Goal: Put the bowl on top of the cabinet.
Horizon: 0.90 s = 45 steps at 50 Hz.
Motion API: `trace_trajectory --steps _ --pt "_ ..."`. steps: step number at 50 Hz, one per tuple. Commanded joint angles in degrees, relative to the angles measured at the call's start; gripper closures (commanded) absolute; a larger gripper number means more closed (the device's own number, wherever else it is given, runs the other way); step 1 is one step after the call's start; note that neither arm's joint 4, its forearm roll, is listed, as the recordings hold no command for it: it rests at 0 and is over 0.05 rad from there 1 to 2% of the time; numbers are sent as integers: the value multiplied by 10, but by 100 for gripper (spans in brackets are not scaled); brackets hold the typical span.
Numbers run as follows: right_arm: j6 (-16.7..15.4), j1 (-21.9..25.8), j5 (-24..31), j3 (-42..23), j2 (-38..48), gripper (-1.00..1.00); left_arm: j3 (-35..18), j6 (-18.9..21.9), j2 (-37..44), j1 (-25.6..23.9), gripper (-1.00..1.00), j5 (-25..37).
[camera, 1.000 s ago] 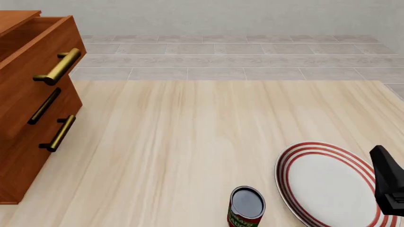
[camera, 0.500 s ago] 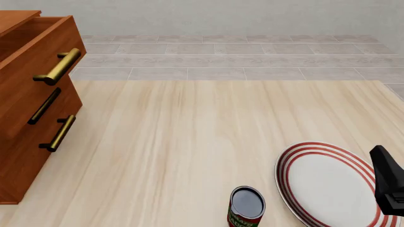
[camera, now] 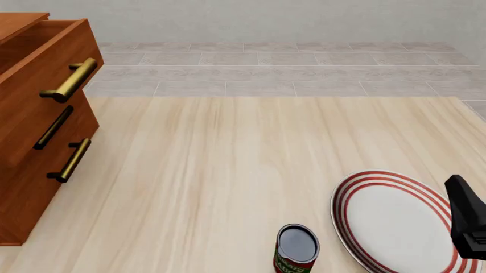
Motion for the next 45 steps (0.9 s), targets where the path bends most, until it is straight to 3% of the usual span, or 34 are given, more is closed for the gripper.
trace_trajectory --steps 1,14,23,45 --pt "0 0 0 0 0 -100 20 10 -22 -22 -100 -3" --pt "0 0 0 0 0 -100 63 17 -171 -90 -100 40" --pt "0 0 0 0 0 -100 65 23 -235 -105 -100 60" --pt "0 0 0 0 0 -100 61 26 -311 -149 -100 109"
